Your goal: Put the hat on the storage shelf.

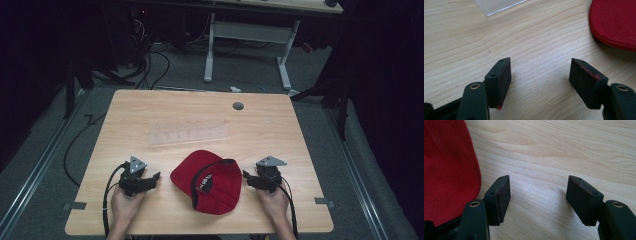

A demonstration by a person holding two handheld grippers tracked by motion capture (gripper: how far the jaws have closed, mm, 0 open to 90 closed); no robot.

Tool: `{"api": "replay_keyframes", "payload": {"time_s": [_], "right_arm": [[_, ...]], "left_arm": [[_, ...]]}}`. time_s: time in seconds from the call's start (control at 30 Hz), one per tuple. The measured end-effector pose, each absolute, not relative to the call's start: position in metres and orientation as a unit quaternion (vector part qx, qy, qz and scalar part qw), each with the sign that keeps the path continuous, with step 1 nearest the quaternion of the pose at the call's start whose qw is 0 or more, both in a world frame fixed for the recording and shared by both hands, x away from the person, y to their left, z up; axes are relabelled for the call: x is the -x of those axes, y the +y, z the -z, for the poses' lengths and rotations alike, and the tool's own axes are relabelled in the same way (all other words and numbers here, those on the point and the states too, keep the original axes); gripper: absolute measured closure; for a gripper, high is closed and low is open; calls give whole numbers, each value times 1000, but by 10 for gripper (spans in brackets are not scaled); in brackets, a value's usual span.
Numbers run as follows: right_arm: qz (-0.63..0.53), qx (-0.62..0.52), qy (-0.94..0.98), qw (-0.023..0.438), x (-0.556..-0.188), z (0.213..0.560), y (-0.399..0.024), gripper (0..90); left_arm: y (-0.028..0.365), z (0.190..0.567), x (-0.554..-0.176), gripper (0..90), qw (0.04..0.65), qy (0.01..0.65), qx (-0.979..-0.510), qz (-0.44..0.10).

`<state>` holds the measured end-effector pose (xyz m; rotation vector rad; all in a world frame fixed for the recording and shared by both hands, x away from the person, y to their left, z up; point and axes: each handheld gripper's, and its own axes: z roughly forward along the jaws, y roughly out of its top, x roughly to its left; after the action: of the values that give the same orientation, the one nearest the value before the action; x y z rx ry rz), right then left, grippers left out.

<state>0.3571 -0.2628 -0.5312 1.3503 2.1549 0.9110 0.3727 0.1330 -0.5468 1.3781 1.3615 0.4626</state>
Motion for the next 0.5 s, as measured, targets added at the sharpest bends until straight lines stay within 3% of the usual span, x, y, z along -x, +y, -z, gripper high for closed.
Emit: {"api": "replay_keyframes", "payload": {"time_s": [0.5], "right_arm": [[-329, -489, 778, 219, -357, 531, -262, 364]], "left_arm": [[132, 547, -372, 306, 542, 573, -583, -193]]}}
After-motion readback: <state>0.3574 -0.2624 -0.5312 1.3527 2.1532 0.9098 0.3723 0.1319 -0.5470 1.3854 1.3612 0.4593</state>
